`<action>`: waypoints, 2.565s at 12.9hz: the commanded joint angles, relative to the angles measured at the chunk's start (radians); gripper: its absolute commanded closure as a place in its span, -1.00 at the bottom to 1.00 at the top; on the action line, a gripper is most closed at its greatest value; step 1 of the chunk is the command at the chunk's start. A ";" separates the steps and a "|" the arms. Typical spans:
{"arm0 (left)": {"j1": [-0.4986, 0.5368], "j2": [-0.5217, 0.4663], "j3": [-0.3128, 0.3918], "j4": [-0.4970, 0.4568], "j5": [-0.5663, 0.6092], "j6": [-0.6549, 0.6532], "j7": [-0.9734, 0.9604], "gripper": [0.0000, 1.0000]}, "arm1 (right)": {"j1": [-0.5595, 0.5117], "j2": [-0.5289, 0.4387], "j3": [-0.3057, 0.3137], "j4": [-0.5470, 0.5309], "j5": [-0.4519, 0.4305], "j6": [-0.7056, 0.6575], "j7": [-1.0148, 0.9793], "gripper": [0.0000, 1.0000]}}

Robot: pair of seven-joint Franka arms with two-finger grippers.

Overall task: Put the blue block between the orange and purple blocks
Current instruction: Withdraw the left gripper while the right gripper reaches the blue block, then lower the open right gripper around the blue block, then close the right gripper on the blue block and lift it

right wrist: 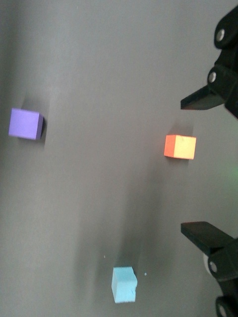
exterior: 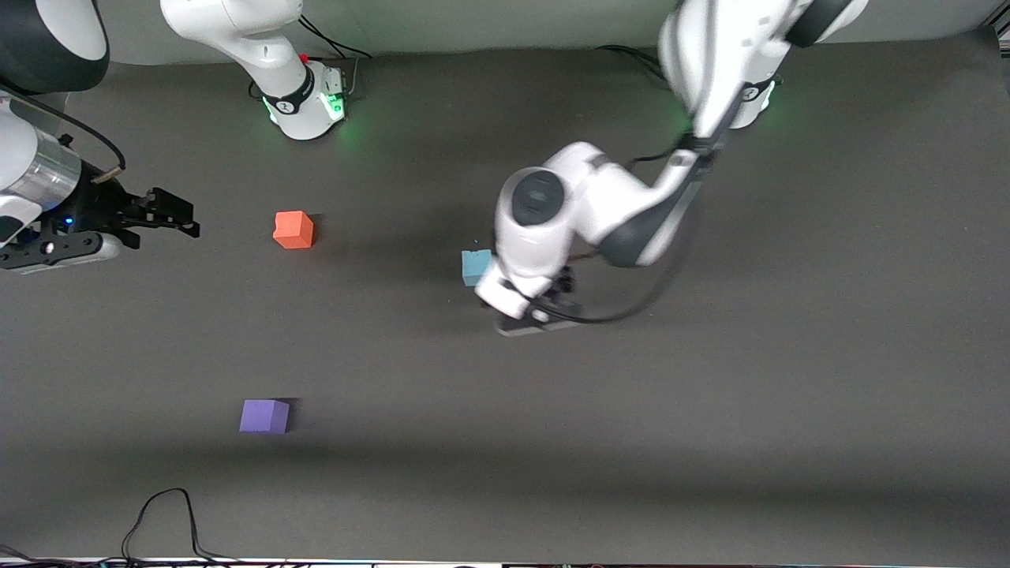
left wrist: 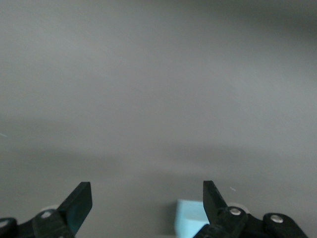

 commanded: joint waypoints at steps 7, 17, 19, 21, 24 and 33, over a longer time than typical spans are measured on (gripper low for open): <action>0.538 -0.371 -0.017 -0.305 -0.099 -0.236 0.708 -1.00 | 0.521 0.114 0.000 0.166 0.050 0.018 0.619 -1.00; 0.624 -0.621 0.089 -0.325 -0.105 -0.401 0.946 -1.00 | 0.729 0.199 -0.002 0.046 0.051 0.184 0.780 -1.00; 0.463 -0.624 0.227 -0.304 -0.105 -0.425 0.943 -1.00 | 0.727 0.205 -0.008 -0.082 0.051 0.356 0.737 -1.00; 0.392 -0.635 0.283 -0.297 -0.105 -0.445 0.942 -1.00 | 0.729 0.258 -0.008 -0.192 0.051 0.551 0.725 -1.00; 0.356 -0.649 0.329 -0.299 -0.103 -0.448 0.948 -1.00 | 0.729 0.404 -0.007 -0.233 0.051 0.697 0.728 -1.00; 0.367 -0.647 0.317 -0.300 -0.105 -0.428 0.951 -1.00 | 0.738 0.607 0.000 -0.226 0.110 0.906 0.780 -1.00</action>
